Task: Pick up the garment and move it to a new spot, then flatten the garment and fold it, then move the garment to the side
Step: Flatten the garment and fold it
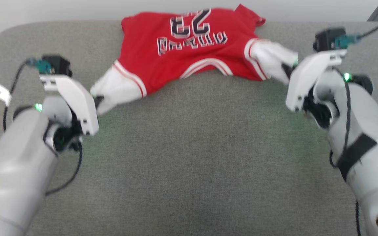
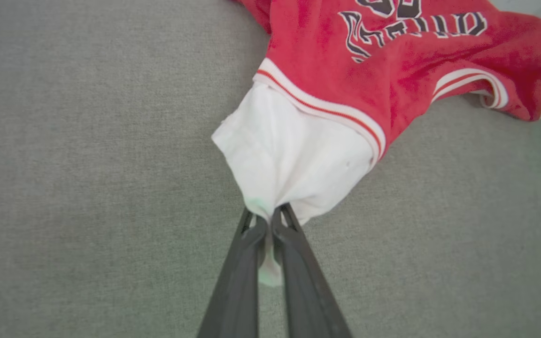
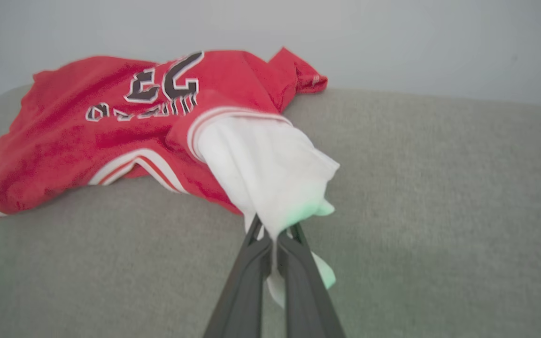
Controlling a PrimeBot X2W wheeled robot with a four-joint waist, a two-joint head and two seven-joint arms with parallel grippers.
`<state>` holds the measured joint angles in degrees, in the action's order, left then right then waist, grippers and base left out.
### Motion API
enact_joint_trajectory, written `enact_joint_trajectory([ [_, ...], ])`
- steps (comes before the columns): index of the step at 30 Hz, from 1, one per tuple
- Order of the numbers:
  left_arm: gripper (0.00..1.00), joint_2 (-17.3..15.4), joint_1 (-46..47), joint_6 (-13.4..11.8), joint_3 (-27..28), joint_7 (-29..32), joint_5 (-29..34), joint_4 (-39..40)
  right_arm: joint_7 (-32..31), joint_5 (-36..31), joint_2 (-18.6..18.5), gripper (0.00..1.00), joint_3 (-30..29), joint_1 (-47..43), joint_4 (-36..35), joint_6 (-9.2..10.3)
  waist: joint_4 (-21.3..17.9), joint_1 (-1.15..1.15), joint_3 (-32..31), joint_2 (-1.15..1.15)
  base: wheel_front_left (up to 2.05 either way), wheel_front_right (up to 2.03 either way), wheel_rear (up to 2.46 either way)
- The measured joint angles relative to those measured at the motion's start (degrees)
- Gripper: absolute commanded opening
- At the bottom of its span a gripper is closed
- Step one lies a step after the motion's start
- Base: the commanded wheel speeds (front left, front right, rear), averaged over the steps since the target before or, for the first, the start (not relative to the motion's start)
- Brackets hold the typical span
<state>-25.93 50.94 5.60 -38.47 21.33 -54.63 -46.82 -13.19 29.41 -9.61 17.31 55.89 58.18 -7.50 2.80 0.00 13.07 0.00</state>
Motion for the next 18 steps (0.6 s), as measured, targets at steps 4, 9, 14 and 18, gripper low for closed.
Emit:
enact_joint_trajectory([
  [4,0.0,-2.7,-7.9,-3.71,0.65,1.47,-2.16,9.05,-6.72,5.1,-3.7,0.0,2.85,-7.7,-8.44,0.0,0.07,0.0,-1.86,0.0,0.0,0.0,0.0],
  [9,0.0,-7.67,-18.52,-10.11,2.11,2.77,-4.42,23.51,-13.54,9.17,-8.84,0.0,2.82,-16.49,-18.53,0.01,0.32,0.0,-3.57,0.0,0.0,0.0,0.0],
  [14,0.0,-12.9,-28.72,-17.4,4.15,3.66,-6.58,38.13,-21.72,10.47,-12.65,0.0,1.33,-24.96,-28.54,0.01,0.62,0.0,-4.81,0.0,0.0,0.0,0.0],
  [18,0.0,-16.03,-36.39,-22.68,5.31,3.86,-8.26,48.34,-28.74,11.15,-14.82,0.0,-1.1,-31.97,-37.38,0.0,0.73,0.0,-5.38,0.0,0.0,0.0,0.0],
])
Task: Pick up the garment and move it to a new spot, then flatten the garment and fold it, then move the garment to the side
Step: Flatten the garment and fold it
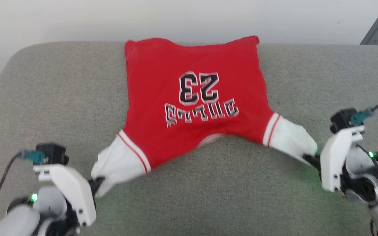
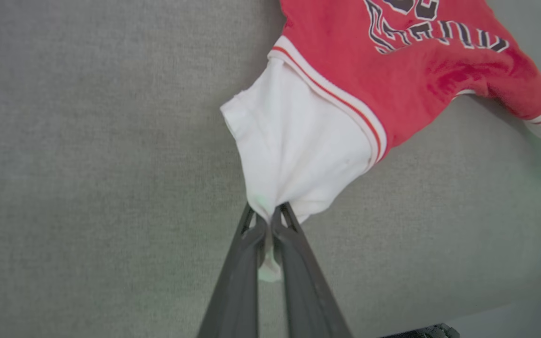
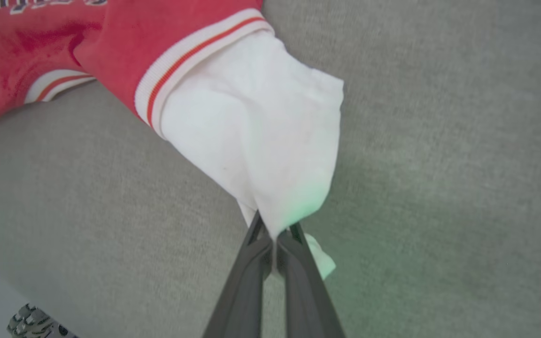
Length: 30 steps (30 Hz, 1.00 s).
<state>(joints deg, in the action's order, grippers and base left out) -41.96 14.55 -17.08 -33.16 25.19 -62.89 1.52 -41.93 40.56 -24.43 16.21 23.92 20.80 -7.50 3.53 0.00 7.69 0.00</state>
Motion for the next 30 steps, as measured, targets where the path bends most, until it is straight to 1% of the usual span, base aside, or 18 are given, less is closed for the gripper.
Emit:
enact_joint_trajectory([
  [3,0.0,-1.75,-5.34,-3.49,0.53,-0.37,-0.52,6.16,-5.09,0.26,-0.92,0.0,-2.76,-5.55,-6.31,0.01,0.08,0.0,-0.2,0.0,0.0,0.0,0.0],
  [5,0.0,-2.49,-8.5,-5.33,0.79,-0.91,-0.82,9.35,-8.11,0.26,-1.09,0.0,-4.52,-9.6,-10.33,0.01,0.22,0.0,-0.2,0.0,0.0,0.0,0.0],
  [7,0.0,-3.07,-11.35,-7.0,1.22,-1.71,-1.22,11.74,-10.82,0.25,-1.03,0.0,-6.61,-13.22,-13.93,0.01,0.31,0.0,-0.16,0.0,0.0,0.0,0.0],
  [9,0.0,-3.14,-13.8,-8.13,1.65,-2.6,-1.74,13.69,-13.58,0.1,-0.85,0.0,-8.78,-16.65,-17.6,0.0,0.46,0.0,-0.04,0.0,0.0,0.0,0.0],
  [13,0.0,-3.16,-17.44,-9.2,1.87,-4.19,-2.14,15.3,-19.02,-0.77,0.74,0.0,-12.27,-23.01,-23.97,0.01,0.69,0.0,0.36,0.0,0.0,0.0,0.0],
  [17,0.0,-3.01,-19.57,-9.4,1.99,-5.13,-2.65,15.66,-23.64,-1.36,3.53,0.0,-15.43,-28.61,-29.43,0.01,0.95,0.0,0.68,0.0,0.0,0.0,0.0],
  [22,0.0,-2.8,-19.76,-8.75,2.14,-6.11,-2.65,14.78,-24.16,-4.22,7.28,0.0,-18.22,-31.39,-33.07,0.01,1.24,0.0,1.33,0.0,0.0,0.0,0.0],
  [23,0.0,-2.45,-19.7,-8.49,2.33,-6.58,-2.65,14.55,-23.58,-4.88,7.73,0.06,-18.23,-31.49,-33.45,0.01,1.29,0.0,1.49,0.0,0.0,0.0,0.0],
  [24,0.0,-2.45,-19.7,-8.49,2.33,-6.58,-2.65,14.55,-23.58,-4.88,7.73,0.4,-18.23,-31.49,-33.45,0.01,1.29,0.0,1.49,0.0,0.0,0.0,0.0],
  [25,0.0,-1.99,-19.53,-8.12,2.46,-6.7,-2.65,14.34,-22.5,-5.92,8.04,1.0,-18.39,-31.48,-33.66,0.01,1.34,0.0,1.7,0.0,0.0,0.0,0.0],
  [30,0.0,-0.9,-17.25,-6.78,2.63,-7.7,-2.47,13.33,-18.96,-10.28,8.72,1.0,-18.66,-29.6,-34.06,0.01,1.7,0.0,3.22,0.0,0.0,0.0,0.0],
])
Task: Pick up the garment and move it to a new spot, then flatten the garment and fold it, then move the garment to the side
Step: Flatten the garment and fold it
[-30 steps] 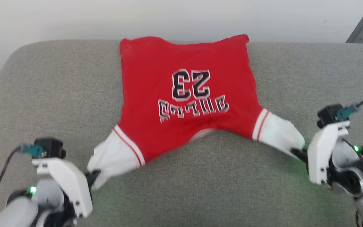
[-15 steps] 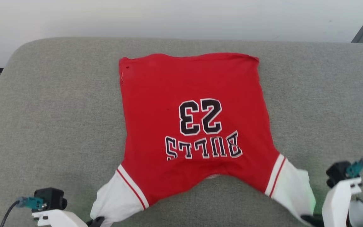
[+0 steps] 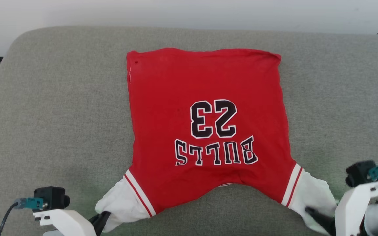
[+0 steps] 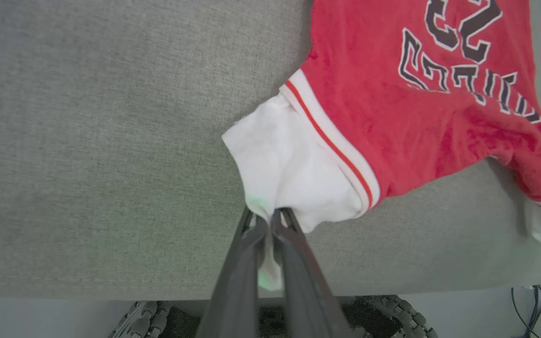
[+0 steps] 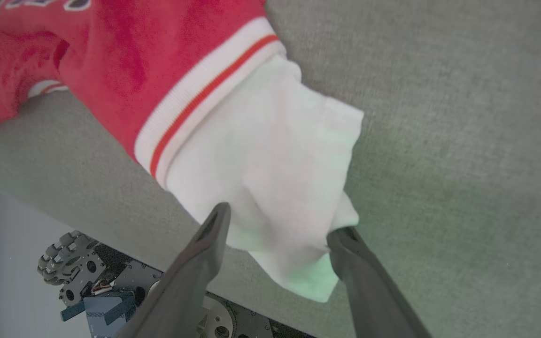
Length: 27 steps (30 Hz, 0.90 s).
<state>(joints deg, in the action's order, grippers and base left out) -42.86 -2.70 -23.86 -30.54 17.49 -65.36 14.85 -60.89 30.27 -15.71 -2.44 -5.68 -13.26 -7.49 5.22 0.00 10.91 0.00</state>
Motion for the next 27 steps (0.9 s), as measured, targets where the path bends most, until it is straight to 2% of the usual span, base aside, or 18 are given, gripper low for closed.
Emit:
enact_joint_trajectory([
  [7,0.0,1.67,2.53,1.67,-0.01,-1.24,0.71,-0.99,3.8,-1.8,0.45,1.0,-1.33,7.7,-4.57,0.0,0.71,0.0,2.6,0.0,0.0,0.0,0.0],
  [11,0.0,2.82,4.58,2.75,-0.55,-1.43,1.34,-1.48,8.9,-6.12,0.21,1.0,-1.18,16.22,-3.1,0.0,1.49,0.0,4.22,0.0,0.0,0.0,0.0],
  [17,0.0,4.32,7.81,4.5,-2.08,-1.11,2.35,-2.69,14.71,-9.4,0.38,1.0,0.18,29.84,8.62,0.0,3.93,0.0,6.37,0.0,0.0,0.0,0.0],
  [20,0.0,5.33,9.53,5.54,-3.19,-0.63,2.57,-3.52,17.11,-10.63,-0.94,1.0,0.92,36.55,16.11,-0.01,5.68,0.0,7.32,0.0,0.0,0.0,0.0],
  [27,0.0,8.34,13.0,8.05,-5.11,-0.22,2.93,-5.98,18.12,-12.72,-3.44,1.0,1.7,49.87,35.26,0.0,10.13,0.0,9.76,0.0,0.0,0.0,0.0],
])
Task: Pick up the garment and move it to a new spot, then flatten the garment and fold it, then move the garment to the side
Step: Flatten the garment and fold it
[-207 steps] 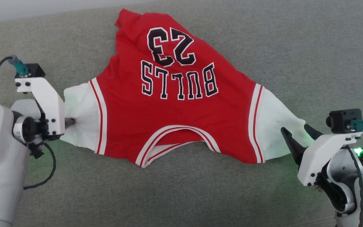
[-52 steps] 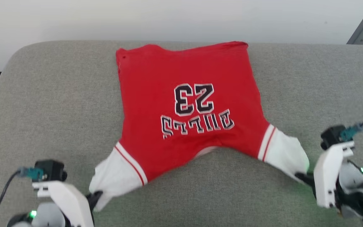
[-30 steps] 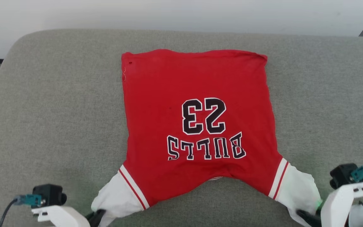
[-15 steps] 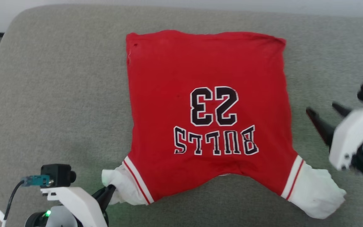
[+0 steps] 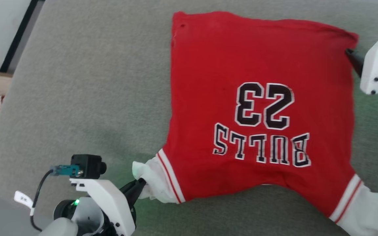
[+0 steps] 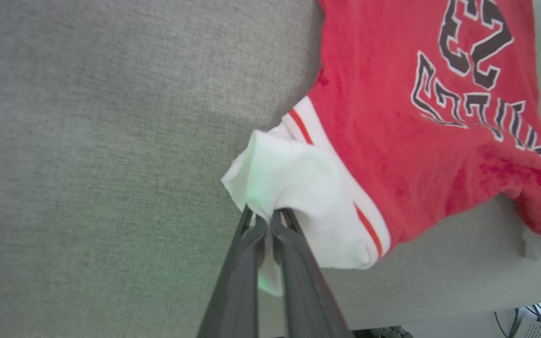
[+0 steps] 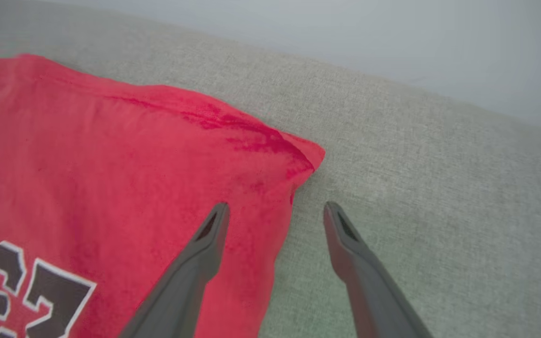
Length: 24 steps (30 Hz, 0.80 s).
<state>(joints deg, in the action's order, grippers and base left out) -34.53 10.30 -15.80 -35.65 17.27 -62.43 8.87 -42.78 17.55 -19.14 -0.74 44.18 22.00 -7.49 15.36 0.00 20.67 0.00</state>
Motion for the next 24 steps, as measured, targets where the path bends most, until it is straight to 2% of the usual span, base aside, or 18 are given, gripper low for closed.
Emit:
enact_joint_trajectory([
  [2,0.0,0.62,0.87,0.73,-0.55,0.15,0.36,-0.92,-0.02,-1.13,-0.8,1.0,0.04,3.07,5.2,-0.01,1.2,0.0,0.75,0.0,0.0,0.0,0.0],
  [3,0.0,1.31,1.6,1.29,-0.87,0.19,0.63,-1.66,-0.59,-1.98,-1.26,1.0,0.08,5.81,10.14,0.0,2.29,0.0,1.51,0.0,0.0,0.0,0.0],
  [6,0.0,2.41,2.72,2.16,-1.4,0.23,0.76,-2.82,-2.2,-1.8,-1.03,1.0,-0.53,9.48,17.29,-0.01,3.65,0.0,2.75,0.0,0.0,0.0,0.0],
  [12,0.0,3.81,3.69,3.3,-1.66,-0.13,0.78,-4.76,-8.05,-3.85,-0.79,1.0,-0.71,15.44,27.37,-0.02,5.2,0.0,4.39,0.0,0.0,0.0,0.0],
  [13,0.0,3.97,3.77,3.48,-1.66,-0.16,0.67,-4.97,-8.73,-4.16,-0.7,0.47,-1.07,16.23,28.63,-0.02,5.25,0.0,4.5,0.0,0.0,0.0,0.0],
  [14,0.0,4.07,3.88,3.71,-1.65,-0.21,0.56,-5.13,-9.23,-4.86,-0.68,0.0,-0.77,16.9,29.45,-0.03,5.22,0.0,4.57,0.0,0.0,0.0,0.0],
  [18,0.0,4.13,4.29,3.82,-1.37,-0.62,0.44,-5.95,-10.24,-5.56,-0.38,0.0,0.56,18.3,31.23,-0.02,4.51,0.0,4.44,0.0,0.0,0.0,0.0],
  [24,0.0,3.08,4.27,3.57,0.11,-1.33,0.23,-5.95,-10.14,-1.09,-0.04,0.0,5.67,17.25,29.13,-0.02,1.77,0.0,3.36,0.0,0.0,0.0,0.0],
])
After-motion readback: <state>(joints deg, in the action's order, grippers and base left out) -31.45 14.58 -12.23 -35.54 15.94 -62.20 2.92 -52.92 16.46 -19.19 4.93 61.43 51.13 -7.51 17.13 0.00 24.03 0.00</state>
